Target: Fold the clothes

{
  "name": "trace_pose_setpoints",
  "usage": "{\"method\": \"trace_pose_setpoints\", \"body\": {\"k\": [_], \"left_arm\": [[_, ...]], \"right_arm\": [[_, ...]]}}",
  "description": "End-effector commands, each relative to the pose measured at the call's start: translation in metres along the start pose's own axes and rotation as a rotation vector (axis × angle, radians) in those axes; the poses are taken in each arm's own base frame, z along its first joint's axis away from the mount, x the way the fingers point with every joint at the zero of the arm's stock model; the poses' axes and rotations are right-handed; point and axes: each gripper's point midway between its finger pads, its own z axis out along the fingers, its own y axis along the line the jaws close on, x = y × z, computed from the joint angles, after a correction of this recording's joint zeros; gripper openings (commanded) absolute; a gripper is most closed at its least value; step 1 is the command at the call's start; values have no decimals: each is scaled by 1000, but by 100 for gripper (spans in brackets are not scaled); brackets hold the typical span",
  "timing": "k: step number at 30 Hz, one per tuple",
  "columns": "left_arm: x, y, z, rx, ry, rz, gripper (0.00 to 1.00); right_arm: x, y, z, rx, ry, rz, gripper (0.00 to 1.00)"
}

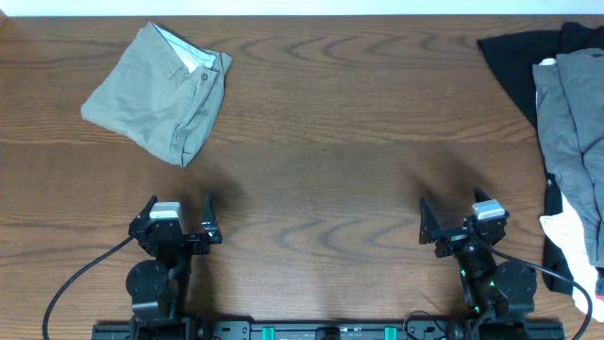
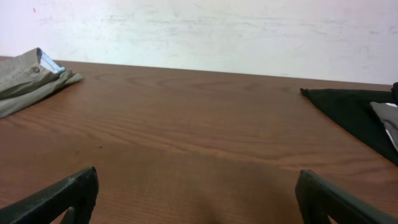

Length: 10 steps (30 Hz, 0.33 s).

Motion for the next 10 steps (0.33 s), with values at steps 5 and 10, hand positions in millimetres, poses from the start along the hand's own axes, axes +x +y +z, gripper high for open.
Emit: {"method": "trace_pose_setpoints", "body": {"k": [5,10], "left_arm": [[13,1,2,-6,26,2,98],[13,1,2,-6,26,2,98]], "right_arm": [[1,3,0,-17,-2,8,99],[1,3,0,-17,-2,8,99]]}}
